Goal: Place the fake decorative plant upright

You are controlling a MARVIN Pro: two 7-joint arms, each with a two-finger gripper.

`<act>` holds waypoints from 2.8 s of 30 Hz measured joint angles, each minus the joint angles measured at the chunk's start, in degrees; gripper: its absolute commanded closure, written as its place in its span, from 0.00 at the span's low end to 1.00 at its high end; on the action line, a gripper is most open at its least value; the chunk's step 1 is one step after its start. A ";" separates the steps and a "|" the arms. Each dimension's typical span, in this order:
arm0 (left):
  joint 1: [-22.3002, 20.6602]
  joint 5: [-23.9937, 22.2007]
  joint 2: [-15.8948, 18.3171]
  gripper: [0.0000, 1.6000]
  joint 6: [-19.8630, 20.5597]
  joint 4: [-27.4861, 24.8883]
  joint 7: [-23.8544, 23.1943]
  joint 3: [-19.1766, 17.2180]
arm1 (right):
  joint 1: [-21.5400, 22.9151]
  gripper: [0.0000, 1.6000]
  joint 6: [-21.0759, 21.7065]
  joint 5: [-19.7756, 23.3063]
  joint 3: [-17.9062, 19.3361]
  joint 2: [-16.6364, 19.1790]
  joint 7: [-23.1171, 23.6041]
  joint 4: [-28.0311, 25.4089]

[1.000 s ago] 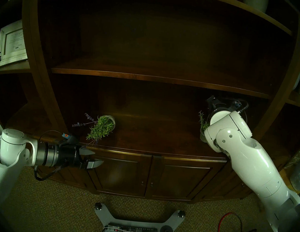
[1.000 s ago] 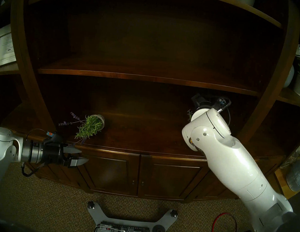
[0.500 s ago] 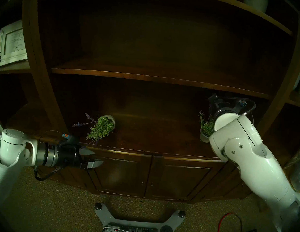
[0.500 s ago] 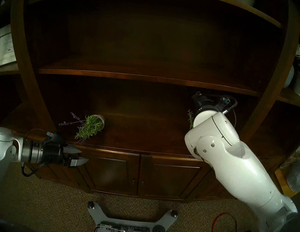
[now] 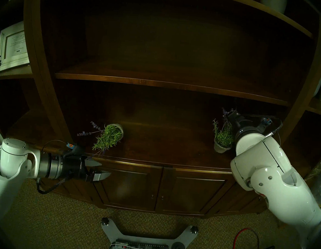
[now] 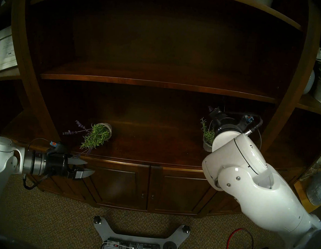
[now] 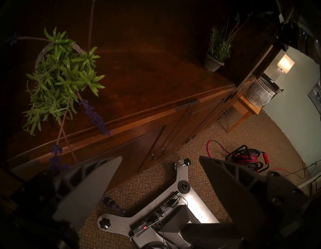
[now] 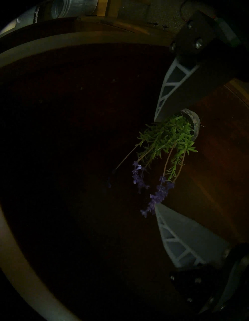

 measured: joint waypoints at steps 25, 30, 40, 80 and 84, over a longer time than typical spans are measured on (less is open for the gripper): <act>0.01 0.07 0.13 0.00 0.00 0.25 0.00 0.34 | -8.74 0.00 -1.48 2.27 0.56 5.31 0.01 -0.45; 0.01 0.08 0.18 0.00 0.00 0.28 0.00 0.39 | -10.88 0.00 -1.25 3.01 -0.20 6.36 0.02 -0.45; 0.01 0.10 0.29 0.00 0.00 0.34 0.01 0.47 | -15.49 0.00 -0.05 4.55 -3.23 8.71 0.07 -0.46; 0.00 0.10 0.68 0.00 0.00 0.33 0.00 0.47 | -13.06 0.00 17.05 18.49 -3.78 16.84 33.37 1.10; 0.00 0.10 0.70 0.00 0.00 0.34 0.00 0.47 | -11.91 0.00 19.62 20.37 -3.29 16.83 36.58 2.86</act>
